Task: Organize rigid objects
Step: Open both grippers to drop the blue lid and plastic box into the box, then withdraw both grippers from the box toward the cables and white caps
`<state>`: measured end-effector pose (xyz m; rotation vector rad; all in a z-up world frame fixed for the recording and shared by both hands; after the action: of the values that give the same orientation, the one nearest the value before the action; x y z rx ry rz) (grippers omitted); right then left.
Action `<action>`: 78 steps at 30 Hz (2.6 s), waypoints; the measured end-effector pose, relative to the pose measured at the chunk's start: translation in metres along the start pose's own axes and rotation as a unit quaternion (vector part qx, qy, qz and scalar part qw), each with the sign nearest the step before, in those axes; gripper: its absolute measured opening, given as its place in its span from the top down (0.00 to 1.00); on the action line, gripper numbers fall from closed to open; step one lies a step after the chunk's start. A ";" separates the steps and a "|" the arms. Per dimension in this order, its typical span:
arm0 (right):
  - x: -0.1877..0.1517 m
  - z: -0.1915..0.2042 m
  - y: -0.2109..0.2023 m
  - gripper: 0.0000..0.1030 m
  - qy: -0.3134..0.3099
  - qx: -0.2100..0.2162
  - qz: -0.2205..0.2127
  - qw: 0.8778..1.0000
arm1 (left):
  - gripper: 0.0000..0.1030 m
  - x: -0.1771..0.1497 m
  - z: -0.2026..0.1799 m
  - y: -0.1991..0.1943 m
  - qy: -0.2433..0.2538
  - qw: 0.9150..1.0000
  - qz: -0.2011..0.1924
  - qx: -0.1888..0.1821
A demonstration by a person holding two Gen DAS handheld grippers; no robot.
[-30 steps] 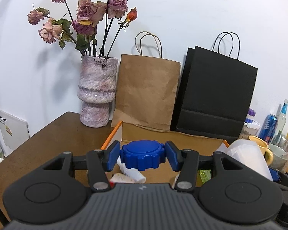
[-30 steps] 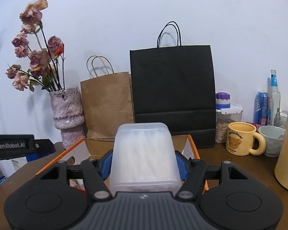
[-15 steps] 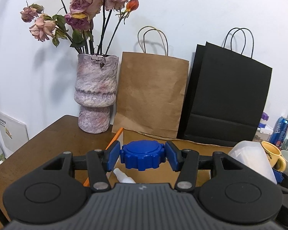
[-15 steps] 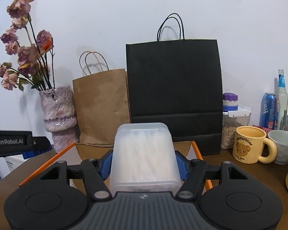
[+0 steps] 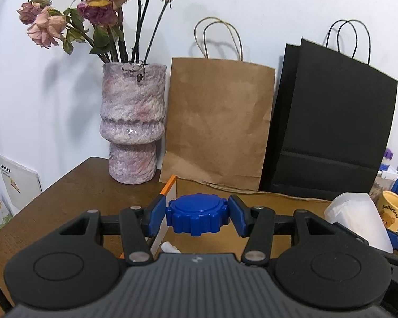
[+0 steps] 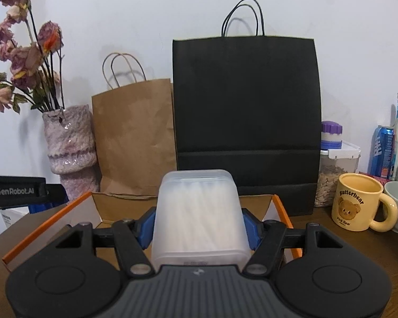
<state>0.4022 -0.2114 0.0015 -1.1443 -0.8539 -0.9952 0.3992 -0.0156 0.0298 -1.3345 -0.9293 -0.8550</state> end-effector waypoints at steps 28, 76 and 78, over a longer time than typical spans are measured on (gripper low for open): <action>-0.011 -0.007 0.017 0.01 -0.018 -0.036 0.033 0.999 | 0.00 -0.010 0.001 0.017 0.023 1.000 0.010 0.013; -0.054 -0.025 -0.097 0.00 -0.051 -0.041 0.044 0.997 | 0.00 -0.069 0.025 -0.086 0.032 0.999 0.017 0.021; -0.059 -0.027 -0.105 0.00 -0.050 -0.041 0.048 0.997 | 0.00 -0.075 0.026 -0.092 0.035 0.999 0.022 0.020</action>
<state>0.2852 -0.2389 -0.0250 -1.3024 -0.8346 -0.9064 0.2834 0.0034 -0.0014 -1.2781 -0.8556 -0.8401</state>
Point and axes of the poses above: each gripper's, at about its wrist camera, not at the fingertips, and y roughly the way its jaws point, z to its left, x to its top, the point moved 1 cm from there along y, roughly the way its jaws point, and after that the axes turned 7 degrees about y, right-handed, at the moved point
